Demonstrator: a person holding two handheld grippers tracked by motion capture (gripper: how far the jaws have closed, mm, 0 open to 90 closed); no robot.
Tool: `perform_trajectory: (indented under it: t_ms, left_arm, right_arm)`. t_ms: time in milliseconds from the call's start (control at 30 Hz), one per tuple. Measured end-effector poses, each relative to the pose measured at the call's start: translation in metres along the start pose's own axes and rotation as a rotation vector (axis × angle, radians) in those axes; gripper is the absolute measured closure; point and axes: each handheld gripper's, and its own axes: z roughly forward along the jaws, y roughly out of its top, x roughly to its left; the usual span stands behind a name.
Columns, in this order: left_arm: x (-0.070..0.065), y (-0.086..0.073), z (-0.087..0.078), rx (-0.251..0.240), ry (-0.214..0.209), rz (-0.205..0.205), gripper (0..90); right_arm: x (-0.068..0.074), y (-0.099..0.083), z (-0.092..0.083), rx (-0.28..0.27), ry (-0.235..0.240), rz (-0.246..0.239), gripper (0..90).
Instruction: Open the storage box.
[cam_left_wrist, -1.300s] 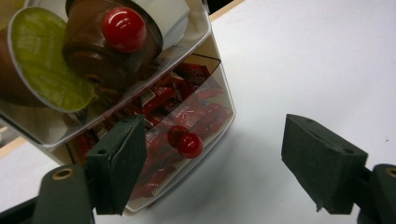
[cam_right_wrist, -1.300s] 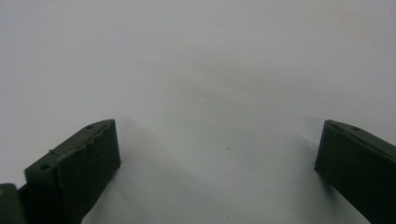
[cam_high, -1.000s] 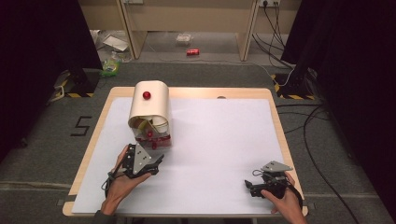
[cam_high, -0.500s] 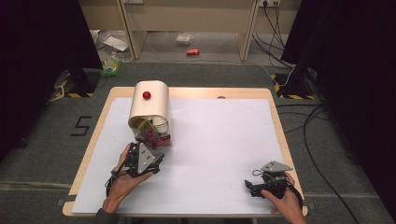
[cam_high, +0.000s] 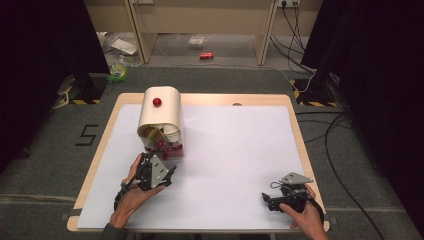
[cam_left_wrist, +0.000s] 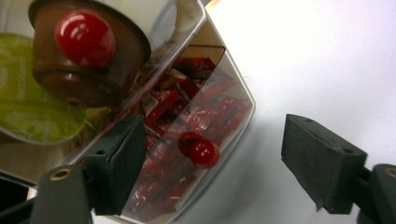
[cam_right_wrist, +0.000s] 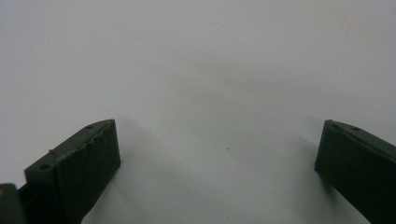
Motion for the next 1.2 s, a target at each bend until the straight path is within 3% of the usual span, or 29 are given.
perform_trajectory:
  t_ms: [67,200,1200]
  left_arm:
    - [-0.002,0.001,0.002,0.017,0.008,0.036,22.0]
    - [-0.003,0.002,0.007,0.030,0.007,0.049,21.3]
    - [-0.007,0.003,-0.009,0.000,-0.029,-0.074,21.4]
  right_arm:
    - [0.000,0.000,0.000,0.000,0.000,0.002,0.3]
    - [0.000,0.000,0.000,0.000,0.000,0.000,0.3]
    - [0.000,0.000,0.000,0.000,0.000,0.001,0.3]
